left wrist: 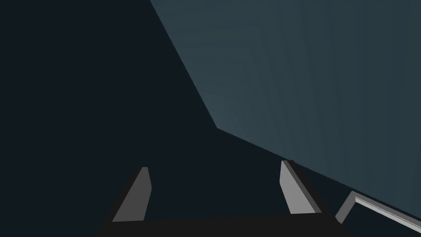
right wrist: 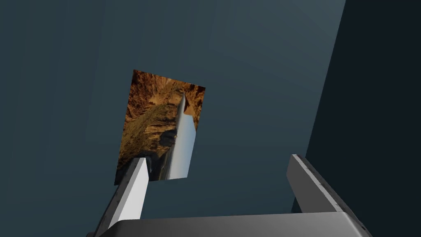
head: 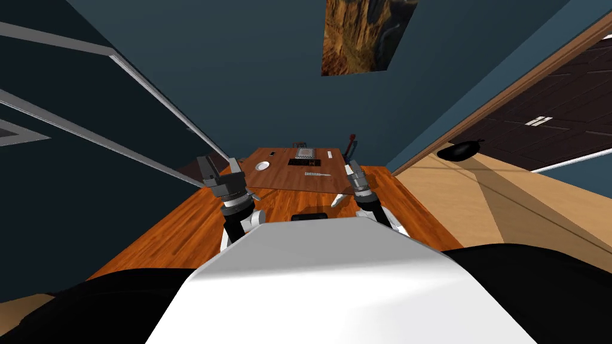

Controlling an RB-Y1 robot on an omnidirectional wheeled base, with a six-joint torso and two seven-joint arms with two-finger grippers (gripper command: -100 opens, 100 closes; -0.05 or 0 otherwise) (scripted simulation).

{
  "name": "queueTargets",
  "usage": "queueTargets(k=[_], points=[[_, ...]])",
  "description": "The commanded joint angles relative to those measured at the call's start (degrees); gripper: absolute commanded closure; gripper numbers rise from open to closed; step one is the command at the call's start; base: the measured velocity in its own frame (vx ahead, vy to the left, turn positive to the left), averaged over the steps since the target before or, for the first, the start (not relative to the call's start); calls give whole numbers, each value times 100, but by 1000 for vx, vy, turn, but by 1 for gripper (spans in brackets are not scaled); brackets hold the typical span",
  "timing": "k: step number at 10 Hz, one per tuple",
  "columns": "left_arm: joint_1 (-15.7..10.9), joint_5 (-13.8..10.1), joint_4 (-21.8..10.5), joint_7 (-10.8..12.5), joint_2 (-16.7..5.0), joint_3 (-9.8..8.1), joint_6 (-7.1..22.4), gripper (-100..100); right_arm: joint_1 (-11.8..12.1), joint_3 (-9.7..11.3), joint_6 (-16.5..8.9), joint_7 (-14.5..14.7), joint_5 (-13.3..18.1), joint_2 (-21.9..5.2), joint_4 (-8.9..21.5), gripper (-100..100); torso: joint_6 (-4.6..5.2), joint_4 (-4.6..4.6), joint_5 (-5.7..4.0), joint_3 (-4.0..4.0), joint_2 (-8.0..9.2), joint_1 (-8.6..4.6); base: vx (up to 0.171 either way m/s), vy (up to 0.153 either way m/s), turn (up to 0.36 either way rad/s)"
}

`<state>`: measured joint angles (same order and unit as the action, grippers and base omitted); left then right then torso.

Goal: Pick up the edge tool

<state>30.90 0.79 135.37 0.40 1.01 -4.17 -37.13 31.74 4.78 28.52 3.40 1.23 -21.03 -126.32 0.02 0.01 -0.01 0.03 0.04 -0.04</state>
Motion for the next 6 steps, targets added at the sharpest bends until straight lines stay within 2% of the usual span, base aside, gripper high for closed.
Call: queueTargets(k=[1, 2, 3, 4, 5, 6], points=[[0, 0, 0, 0, 0, 0, 0, 0, 21, 14, -85, -28, 166, -286, 144, -100, 0, 0, 0, 0, 0, 0, -10, 11, 337], [-1, 0, 0, 0, 0, 1, 0, 0, 21, 14, -85, -28, 166, -342, 144, -100, -5, 0, 0, -1, -1, 2, -6, 2, 133], [0, 0, 0, 0, 0, 0, 0, 0, 44, 49, -145, -46, 332, -559, 286, -100, 1, -1, 0, -2, -3, 0, -10, 13, 311], [-1, 0, 0, 0, 0, 1, 0, 0, 44, 49, -145, -46, 332, -592, 286, -100, -5, -1, 0, -2, -4, 3, -6, 3, 143], [0, 0, 0, 0, 0, 0, 0, 0, 69, 89, -201, -71, 513, -811, 442, -100, 2, -1, 0, -2, -3, 1, -6, 11, 257], [-1, 0, 0, 0, 0, 0, 0, 0, 69, 89, -201, -71, 513, -838, 442, -100, -3, -1, 0, -2, -4, 2, -5, 6, 184]])
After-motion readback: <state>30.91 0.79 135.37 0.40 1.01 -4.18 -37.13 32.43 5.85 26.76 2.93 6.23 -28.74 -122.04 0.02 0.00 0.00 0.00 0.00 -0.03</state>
